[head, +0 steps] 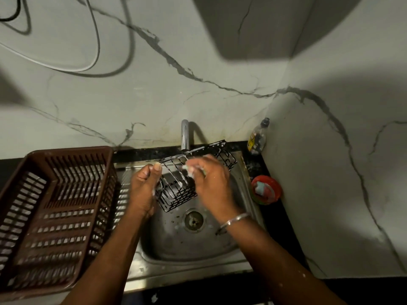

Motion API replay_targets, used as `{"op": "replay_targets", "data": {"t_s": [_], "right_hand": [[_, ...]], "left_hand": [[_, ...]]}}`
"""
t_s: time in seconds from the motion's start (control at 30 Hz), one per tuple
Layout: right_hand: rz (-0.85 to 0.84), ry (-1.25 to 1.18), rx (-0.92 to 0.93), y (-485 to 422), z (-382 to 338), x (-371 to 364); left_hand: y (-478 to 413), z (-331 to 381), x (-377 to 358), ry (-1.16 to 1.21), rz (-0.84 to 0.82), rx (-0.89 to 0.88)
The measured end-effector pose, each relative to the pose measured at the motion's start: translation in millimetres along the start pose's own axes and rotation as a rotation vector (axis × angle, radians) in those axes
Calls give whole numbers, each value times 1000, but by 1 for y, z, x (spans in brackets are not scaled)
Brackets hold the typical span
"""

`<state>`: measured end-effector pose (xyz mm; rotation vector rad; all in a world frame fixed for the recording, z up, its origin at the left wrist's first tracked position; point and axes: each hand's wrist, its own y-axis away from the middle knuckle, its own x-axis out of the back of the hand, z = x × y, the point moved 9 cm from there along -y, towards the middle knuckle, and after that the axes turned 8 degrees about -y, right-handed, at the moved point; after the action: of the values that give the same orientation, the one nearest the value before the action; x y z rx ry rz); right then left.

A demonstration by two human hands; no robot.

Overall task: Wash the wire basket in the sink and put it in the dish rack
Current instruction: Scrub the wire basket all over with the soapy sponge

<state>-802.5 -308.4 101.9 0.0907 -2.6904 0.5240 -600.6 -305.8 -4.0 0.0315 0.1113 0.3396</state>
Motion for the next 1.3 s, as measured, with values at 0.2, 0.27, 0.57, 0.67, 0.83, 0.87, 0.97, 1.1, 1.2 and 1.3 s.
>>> {"op": "replay_targets", "data": {"t_s": [0.2,0.27,0.57,0.67,0.83,0.87,0.97,1.1,1.2,1.3], "right_hand": [[6,140,70,-20,-5,-16],[-30,201,84,-6,-3,-15],[-92,133,158,-6,-12,-21],[-244,145,186,6,-6,-9],[61,217,198,-20,-2,20],[15,257,244,-14,-3,11],[-161,215,359,11,-2,-1],[50,178,212,-17,6,27],[-17,174,251,-11,-4,14],[-201,122,319,11,0,10]], "left_hand": [[-4,-1,-5,37,1,17],[-5,0,-4,41,6,42],[-4,-11,3,50,51,113],[-4,-7,11,73,74,125],[-5,-10,18,36,75,128],[-7,-7,19,38,83,112],[-11,-2,22,12,71,84],[-5,-6,13,32,11,107],[-5,-5,9,54,23,116],[-12,-10,18,62,42,138]]}}
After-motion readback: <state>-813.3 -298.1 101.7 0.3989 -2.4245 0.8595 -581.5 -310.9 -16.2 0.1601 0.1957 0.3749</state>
